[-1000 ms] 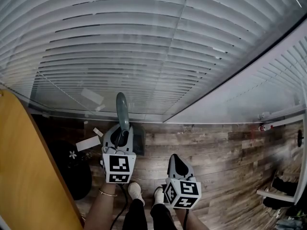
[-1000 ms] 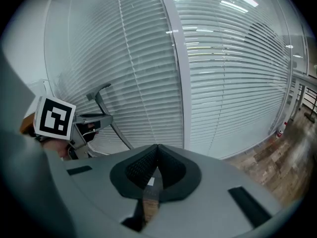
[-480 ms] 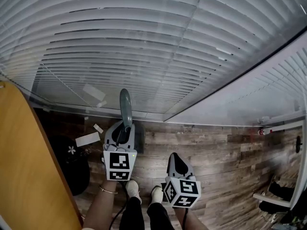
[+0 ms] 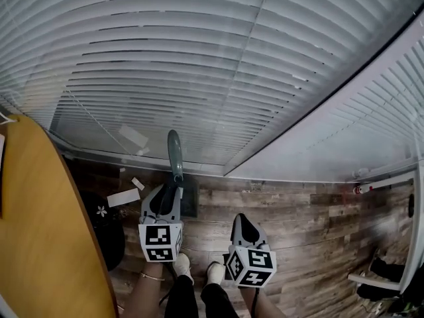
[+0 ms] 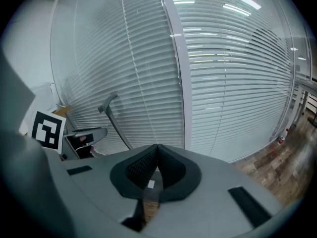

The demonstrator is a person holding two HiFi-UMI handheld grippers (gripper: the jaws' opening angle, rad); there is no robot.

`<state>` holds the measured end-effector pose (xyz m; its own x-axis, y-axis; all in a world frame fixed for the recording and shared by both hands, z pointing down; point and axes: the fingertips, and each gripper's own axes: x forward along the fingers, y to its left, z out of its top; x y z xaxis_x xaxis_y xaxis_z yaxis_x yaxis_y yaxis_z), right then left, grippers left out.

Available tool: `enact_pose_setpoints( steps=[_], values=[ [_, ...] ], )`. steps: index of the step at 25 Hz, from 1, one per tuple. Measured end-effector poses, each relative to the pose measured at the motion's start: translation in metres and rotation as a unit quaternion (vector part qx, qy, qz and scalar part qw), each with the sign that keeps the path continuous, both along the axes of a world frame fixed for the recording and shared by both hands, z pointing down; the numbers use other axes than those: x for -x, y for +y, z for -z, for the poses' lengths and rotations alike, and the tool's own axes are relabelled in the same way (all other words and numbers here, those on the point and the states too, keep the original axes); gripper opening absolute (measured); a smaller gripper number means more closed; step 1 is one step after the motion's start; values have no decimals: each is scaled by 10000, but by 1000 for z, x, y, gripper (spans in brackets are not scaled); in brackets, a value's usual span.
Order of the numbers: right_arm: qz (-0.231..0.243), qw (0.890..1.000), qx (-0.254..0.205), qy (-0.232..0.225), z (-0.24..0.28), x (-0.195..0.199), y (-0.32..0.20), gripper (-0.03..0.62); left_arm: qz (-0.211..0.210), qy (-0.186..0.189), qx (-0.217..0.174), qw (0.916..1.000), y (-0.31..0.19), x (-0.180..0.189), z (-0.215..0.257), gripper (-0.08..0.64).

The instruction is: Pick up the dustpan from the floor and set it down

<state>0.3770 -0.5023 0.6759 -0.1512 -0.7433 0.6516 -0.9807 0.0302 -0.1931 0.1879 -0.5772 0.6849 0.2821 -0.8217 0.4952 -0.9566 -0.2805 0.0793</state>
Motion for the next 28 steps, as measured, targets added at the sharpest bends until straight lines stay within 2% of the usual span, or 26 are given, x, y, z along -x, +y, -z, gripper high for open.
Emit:
enact_pose_setpoints(
  steps=[7,12,17,24,28],
  values=[
    [183,9987,-448,160,38,4,23,32,365,385,-179,9984,69,17,44,117],
    [369,9964,-741,160,76,-19,44,32,759,747,-370,9936,104,4,92,92],
    [684,9921,-1050,-92,137,-26,46,32,802,600,-832,9915,119,-9,169,21],
    [916,9811,-1694,-203,228,-38,67,32,837,830,-1225,9854,154,-18,256,17],
    [820,9761,-1992,-298,265,-48,68,32,814,591,-1412,9849,157,-17,292,17]
  ],
)
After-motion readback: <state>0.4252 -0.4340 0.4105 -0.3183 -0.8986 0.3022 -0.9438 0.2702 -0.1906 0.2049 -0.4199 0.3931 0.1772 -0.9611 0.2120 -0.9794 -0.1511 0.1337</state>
